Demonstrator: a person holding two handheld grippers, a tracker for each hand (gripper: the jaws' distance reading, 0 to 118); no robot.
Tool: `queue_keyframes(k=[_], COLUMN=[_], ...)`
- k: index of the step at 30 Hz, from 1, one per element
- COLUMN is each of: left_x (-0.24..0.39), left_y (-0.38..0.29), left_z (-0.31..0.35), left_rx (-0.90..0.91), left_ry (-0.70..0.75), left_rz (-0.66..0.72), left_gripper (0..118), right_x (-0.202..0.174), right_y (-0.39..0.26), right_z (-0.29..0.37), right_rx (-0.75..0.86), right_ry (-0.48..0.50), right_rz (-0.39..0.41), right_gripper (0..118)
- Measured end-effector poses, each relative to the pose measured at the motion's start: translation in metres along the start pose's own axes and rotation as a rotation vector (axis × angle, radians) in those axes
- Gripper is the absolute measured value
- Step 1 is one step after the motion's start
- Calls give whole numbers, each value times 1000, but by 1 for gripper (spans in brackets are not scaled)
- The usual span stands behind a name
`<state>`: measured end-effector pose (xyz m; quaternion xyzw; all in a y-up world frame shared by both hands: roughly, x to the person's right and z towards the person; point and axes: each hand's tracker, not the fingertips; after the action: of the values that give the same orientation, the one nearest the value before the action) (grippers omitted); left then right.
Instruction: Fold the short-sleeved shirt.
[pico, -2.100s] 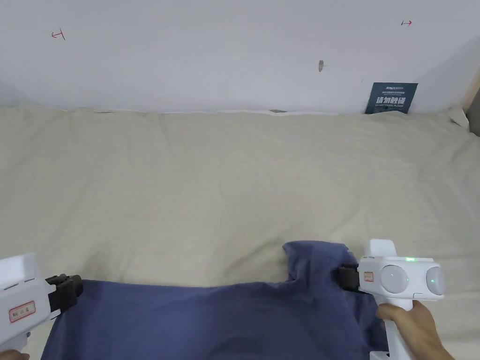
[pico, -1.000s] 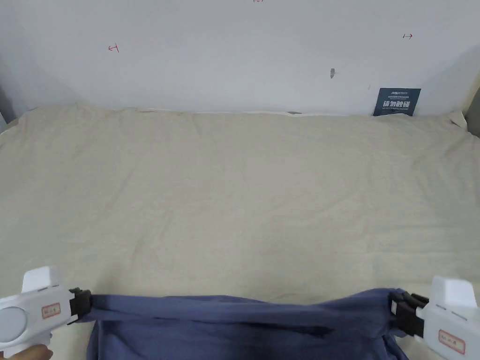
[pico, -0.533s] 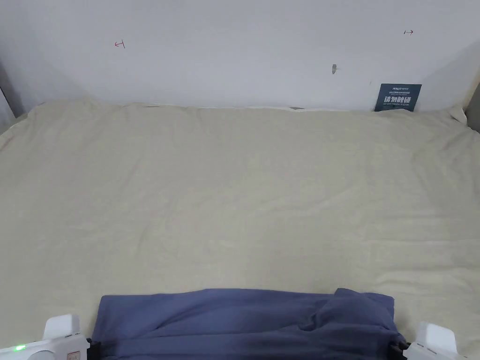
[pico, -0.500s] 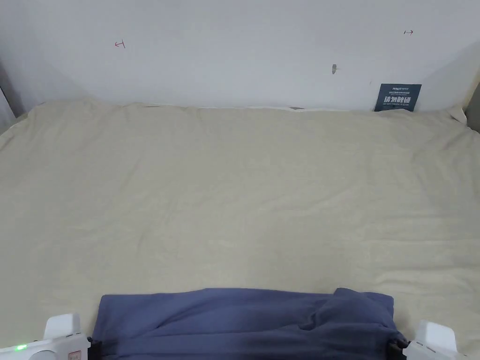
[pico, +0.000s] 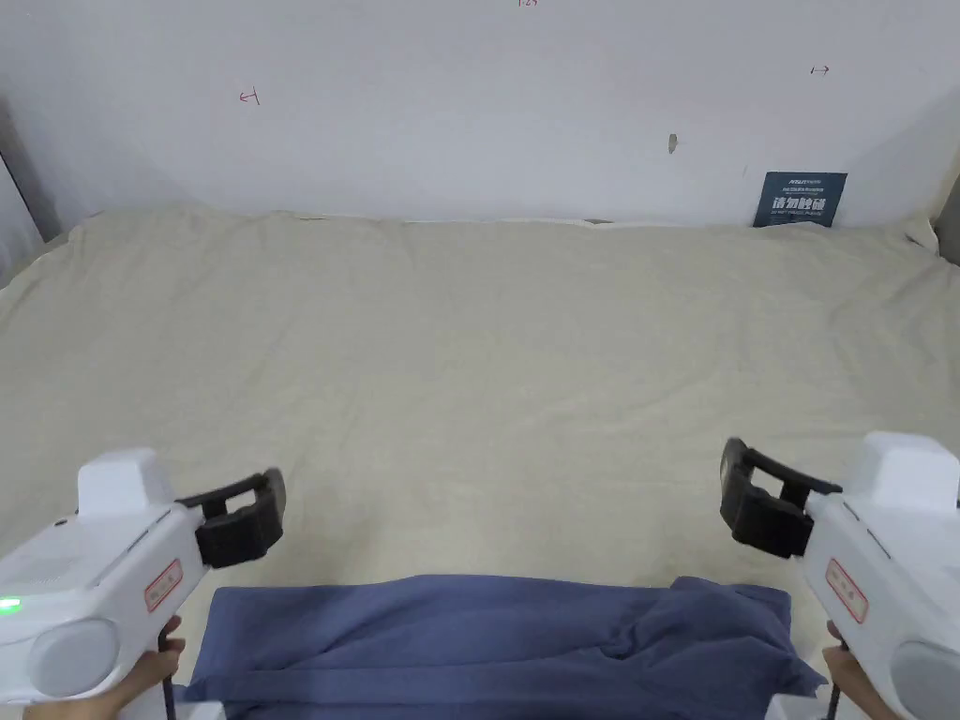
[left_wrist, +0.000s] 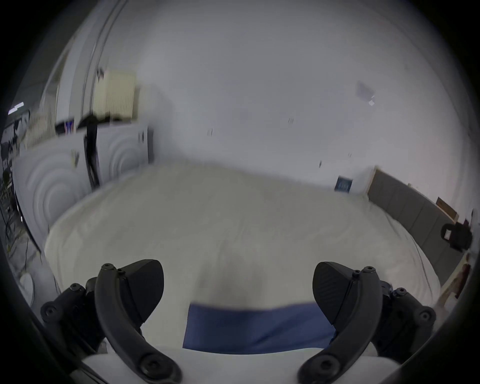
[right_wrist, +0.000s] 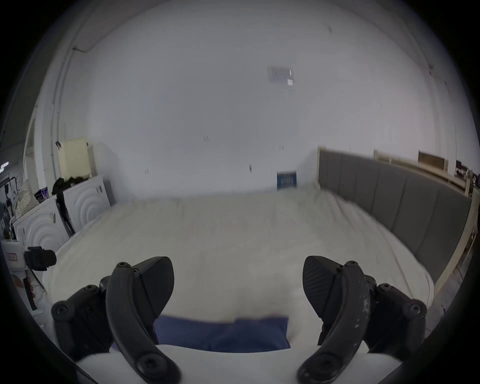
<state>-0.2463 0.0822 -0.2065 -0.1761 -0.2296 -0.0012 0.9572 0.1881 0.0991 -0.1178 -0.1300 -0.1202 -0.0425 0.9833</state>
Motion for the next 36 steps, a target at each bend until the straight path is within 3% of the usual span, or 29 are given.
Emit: queue_keyframes(k=[6,9,11,12,13,14,25,29,34,36], left_x=[37,50,55,56,56,56,42,14,-46,-65], left_y=[27,27,27,28,27,26,27,27,12,2], left_z=[1,2,1,1,0,0,2,2,2,2], left_rx=[188,262,257,251,250,247,193,76,-116,-187], left_ry=[32,24,19,9,-1,-14,-72,-170,-393,-426], left_rz=[-69,-80,-99,-99,-93,-85,-49,97,378,416], left_gripper=[116,102,66,39,6,1,0,0,0,0], right_x=[-23,-29,-33,-34,-34,-35,-40,-41,-46,-48], right_y=[16,18,18,18,18,18,16,16,16,15], right_z=[11,14,16,17,17,18,18,16,11,9], right_rx=[129,158,176,180,186,191,196,187,171,165], right_ry=[-25,-25,-25,-27,-21,-29,-15,-9,1,3], right_rz=[47,64,81,90,95,102,123,125,135,137], right_gripper=[104,95,64,46,21,5,1,1,1,1])
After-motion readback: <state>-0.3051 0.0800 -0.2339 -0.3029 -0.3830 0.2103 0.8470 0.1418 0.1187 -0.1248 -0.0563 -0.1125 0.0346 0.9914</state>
